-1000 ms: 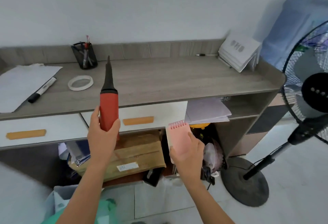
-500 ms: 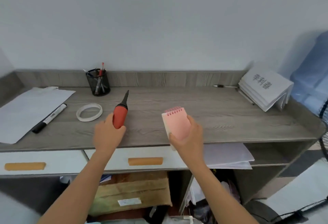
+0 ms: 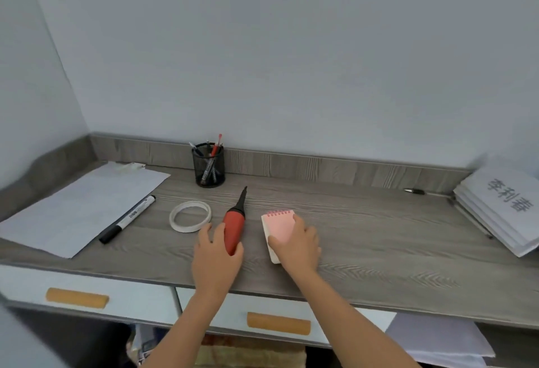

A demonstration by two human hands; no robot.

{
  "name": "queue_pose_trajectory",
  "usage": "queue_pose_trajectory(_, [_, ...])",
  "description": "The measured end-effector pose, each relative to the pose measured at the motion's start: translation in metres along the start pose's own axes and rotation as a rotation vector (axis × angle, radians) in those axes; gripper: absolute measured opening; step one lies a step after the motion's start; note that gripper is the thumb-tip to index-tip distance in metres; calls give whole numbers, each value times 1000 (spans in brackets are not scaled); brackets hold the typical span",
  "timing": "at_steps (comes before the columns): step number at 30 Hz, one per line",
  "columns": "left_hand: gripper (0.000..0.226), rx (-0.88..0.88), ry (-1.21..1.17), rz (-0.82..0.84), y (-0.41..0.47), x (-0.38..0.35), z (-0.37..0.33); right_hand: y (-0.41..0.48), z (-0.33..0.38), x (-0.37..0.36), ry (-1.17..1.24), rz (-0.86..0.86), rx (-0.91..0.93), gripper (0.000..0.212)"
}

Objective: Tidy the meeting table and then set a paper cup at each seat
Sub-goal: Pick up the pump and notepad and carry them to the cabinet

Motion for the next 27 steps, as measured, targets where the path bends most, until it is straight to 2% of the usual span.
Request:
queue_pose_trajectory(3, [53,-35,-103,-25,0,1,11,11,13,-12,40,-25,27,73])
queue_pose_trajectory(6, [51,-146,-105,-39,-3,-3,22,18,14,-18,115,-84,19,56])
queue_pose_trajectory(10, [51,-174,-113,-56,-4,-4,24,16,10,-17,188,-145,31,41])
queue_pose_trajectory(15, [61,-160,-169,-47,-5,0,24,11,6,-15,331,-161,29,41])
queue_pose_trajectory(19, [76,-78,-265,6,-4,6,19,-12,-9,-4,417,-68,130,47])
queue_pose_trajectory(21, [76,-49,-258,-15,-3,8,15,-27,-23,1,355,-43,158,51])
queue_pose_trajectory(23, [69,-96,-139,-48,-3,10,7,-42,-42,3,215,-68,141,55])
queue_pose_trajectory(25, [57,-217,-64,-57,-6,6,-10,-56,-67,5,23,-144,103,62])
queue_pose_trajectory(27, [45,-353,-94,-23,-14,-6,-32,-73,-99,7,-176,-246,58,67])
Point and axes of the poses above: each hand's wrist, its own y-axis towards the middle knuckle, its own x-axis out of the back of the hand, z = x × y, the point moved 2 cm from there along y, towards the middle knuckle, and after that the axes turned 13 degrees about -y, right-handed, at the moved point
